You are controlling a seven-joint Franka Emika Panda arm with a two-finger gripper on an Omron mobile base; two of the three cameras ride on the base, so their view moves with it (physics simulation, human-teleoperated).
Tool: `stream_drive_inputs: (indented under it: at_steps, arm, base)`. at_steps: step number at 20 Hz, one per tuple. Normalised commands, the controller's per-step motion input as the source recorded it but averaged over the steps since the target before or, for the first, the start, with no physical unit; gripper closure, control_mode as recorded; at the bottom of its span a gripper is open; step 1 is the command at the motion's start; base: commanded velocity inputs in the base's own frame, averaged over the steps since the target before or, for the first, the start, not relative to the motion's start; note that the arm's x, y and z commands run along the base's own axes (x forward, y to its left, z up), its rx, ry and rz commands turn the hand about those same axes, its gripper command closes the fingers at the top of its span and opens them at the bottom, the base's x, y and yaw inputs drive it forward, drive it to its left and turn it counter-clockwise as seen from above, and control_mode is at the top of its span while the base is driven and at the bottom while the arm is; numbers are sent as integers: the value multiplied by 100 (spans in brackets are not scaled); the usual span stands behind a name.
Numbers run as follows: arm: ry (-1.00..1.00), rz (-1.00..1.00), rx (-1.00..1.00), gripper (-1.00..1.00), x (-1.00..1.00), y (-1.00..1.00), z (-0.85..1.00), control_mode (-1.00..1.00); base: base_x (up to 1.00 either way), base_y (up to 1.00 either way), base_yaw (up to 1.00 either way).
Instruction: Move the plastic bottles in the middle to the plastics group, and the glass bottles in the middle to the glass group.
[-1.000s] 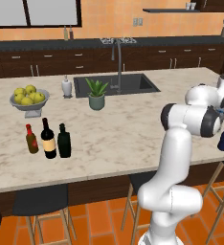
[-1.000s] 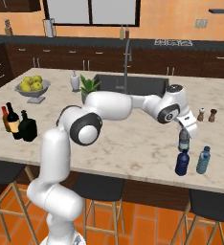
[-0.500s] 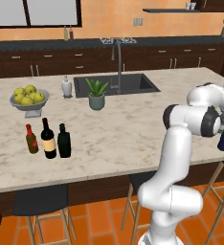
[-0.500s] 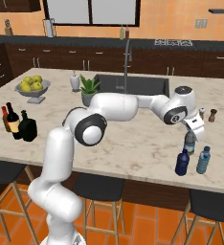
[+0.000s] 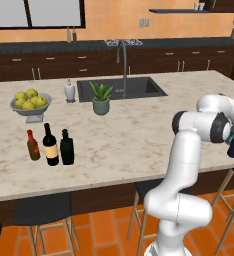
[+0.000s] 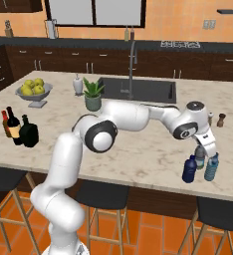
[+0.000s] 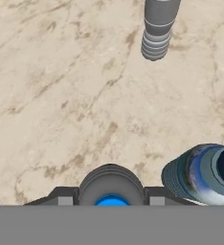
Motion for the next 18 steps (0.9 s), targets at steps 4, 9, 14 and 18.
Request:
stream_drive_inputs:
  at_steps: [4,9,14,18]
  arm:
    - [0,0,0,100,-9,-4,-27,-100]
    - [0,0,0,100,-3,0,0,-100]
    - [0,0,0,-100,-2,0,0,-100]
    - [0,0,0,-100,-1,0,0,-100]
  base:
    - [0,0,0]
    - [0,0,0]
    - [0,0,0]
    - [0,0,0]
